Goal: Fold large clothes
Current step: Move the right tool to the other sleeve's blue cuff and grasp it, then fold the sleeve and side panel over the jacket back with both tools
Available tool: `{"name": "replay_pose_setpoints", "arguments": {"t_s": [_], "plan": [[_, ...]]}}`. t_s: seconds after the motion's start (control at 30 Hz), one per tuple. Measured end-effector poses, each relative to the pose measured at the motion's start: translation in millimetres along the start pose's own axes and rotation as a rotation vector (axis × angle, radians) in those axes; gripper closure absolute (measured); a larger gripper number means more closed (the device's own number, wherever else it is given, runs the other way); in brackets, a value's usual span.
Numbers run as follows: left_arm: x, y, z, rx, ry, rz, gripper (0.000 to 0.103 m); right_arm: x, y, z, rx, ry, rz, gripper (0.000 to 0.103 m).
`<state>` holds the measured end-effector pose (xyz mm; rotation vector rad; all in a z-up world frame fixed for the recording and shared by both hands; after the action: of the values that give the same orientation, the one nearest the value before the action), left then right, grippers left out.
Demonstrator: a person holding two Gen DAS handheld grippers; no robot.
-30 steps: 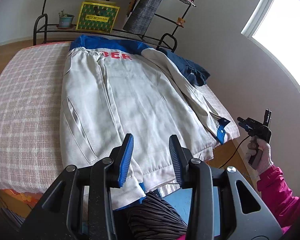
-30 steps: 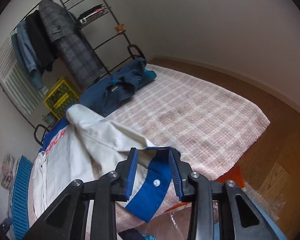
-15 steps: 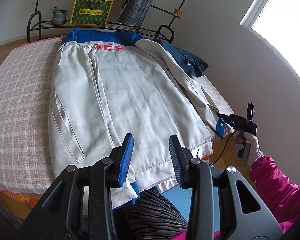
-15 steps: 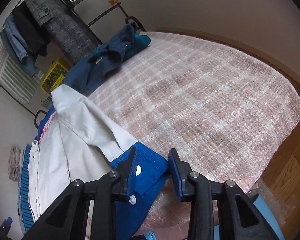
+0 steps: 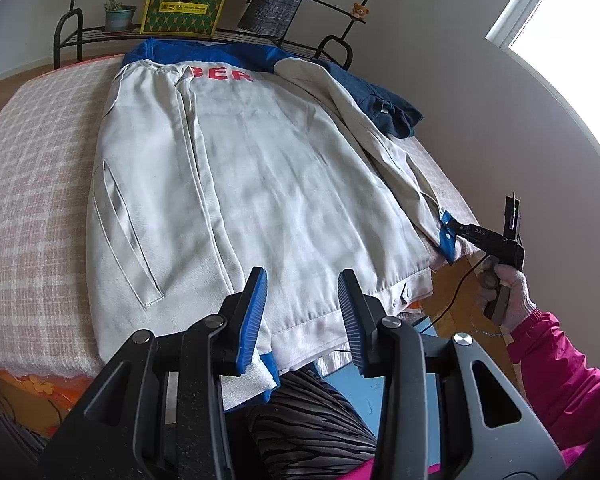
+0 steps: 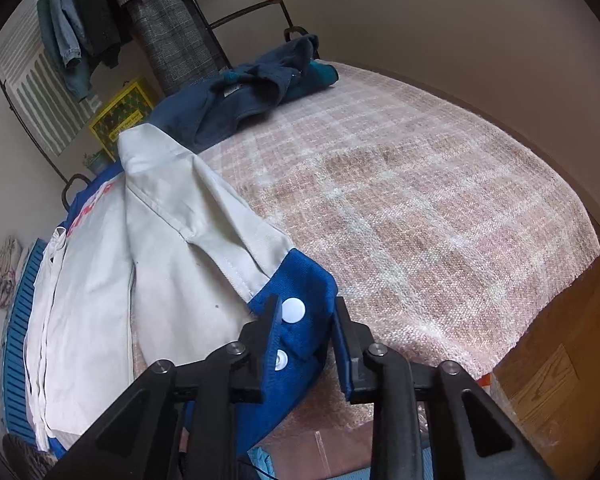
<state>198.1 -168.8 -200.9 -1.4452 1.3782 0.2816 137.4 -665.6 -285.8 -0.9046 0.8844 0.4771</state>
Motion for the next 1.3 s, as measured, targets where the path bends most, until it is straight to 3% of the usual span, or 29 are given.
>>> {"name": "replay_pose_setpoints", "arguments": {"t_s": [0.03, 0.07, 0.23, 0.4, 0.57, 0.73, 0.83, 0.9, 1.03, 1.17, 1.3], "plan": [[-1, 0, 1, 0.001, -0.003, -0.002, 0.066, -5, -1, 2, -0.010, 0.015, -0.013, 0.100], [-2, 0, 1, 0.001, -0.002, -0.004, 0.066, -12, -2, 4, -0.020, 0.022, -0.027, 0.101], [-4, -3, 2, 0.004, 0.002, -0.016, 0.066, -61, -10, 38, -0.097, 0.003, -0.133, 0.103], [1, -3, 0, -0.003, 0.022, -0.010, 0.066, -102, 6, 107, -0.253, -0.082, -0.175, 0.103], [10, -4, -1, -0.025, 0.052, 0.000, 0.066, -110, 66, 192, -0.472, -0.215, -0.099, 0.103], [30, -4, 1, -0.097, 0.116, 0.041, 0.066, -80, 157, 250, -0.769, -0.249, 0.077, 0.103], [44, -6, 2, -0.141, 0.141, 0.071, 0.066, -57, 186, 250, -0.844, -0.219, 0.155, 0.103], [55, -8, 1, -0.170, 0.163, 0.091, 0.055, -52, 187, 244, -0.818, -0.241, 0.194, 0.103], [78, -17, -10, -0.204, 0.213, 0.121, 0.053, -74, 180, 245, -0.836, -0.306, 0.164, 0.103], [108, -26, -25, -0.246, 0.275, 0.159, 0.036, -77, 184, 240, -0.893, -0.313, 0.187, 0.103], [144, -29, -34, -0.324, 0.321, 0.215, 0.036, -79, 178, 239, -0.838, -0.372, 0.187, 0.103]]}}
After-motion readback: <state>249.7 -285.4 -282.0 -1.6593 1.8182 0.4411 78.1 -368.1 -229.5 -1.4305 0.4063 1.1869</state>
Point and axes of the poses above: each gripper's, at about its wrist camera, not at the fingertips, and x roughly the way its jaws point, z to its left, y to its underside, the point moved 10 cm from there along x, roughly the way its jaws point, and after that the axes turned 4 degrees about z, right-handed, at the moved point
